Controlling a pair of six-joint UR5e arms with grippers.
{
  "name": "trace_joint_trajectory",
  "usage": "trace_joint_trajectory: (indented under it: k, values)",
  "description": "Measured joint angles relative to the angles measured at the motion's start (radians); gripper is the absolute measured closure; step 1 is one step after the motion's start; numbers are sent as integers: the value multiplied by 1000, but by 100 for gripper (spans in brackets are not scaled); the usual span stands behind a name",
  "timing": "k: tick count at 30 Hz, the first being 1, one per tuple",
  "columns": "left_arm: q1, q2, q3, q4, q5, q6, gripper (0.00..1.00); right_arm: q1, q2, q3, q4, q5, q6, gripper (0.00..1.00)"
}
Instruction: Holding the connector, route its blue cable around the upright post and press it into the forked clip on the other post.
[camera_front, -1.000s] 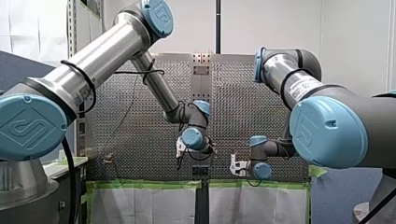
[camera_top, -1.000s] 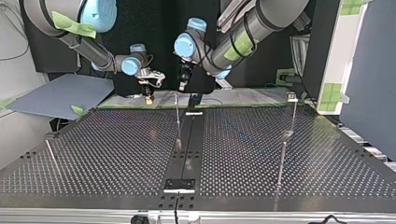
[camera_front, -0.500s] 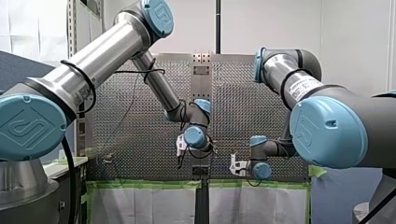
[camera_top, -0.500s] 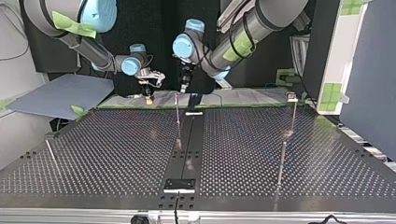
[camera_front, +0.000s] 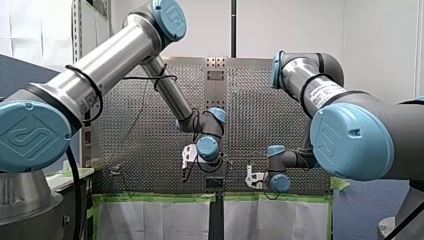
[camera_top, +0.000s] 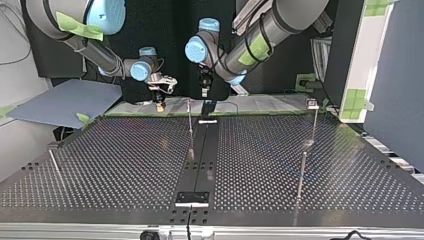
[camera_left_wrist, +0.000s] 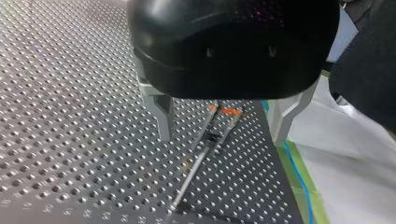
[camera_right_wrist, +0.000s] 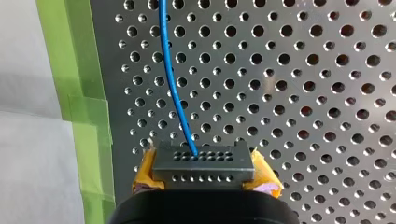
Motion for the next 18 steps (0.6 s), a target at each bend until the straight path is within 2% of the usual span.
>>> trace_joint_trajectory:
  k: [18]
  values:
    - [1, -10, 0, 1, 12, -2, 1, -2, 0, 0, 0, 0, 0, 100]
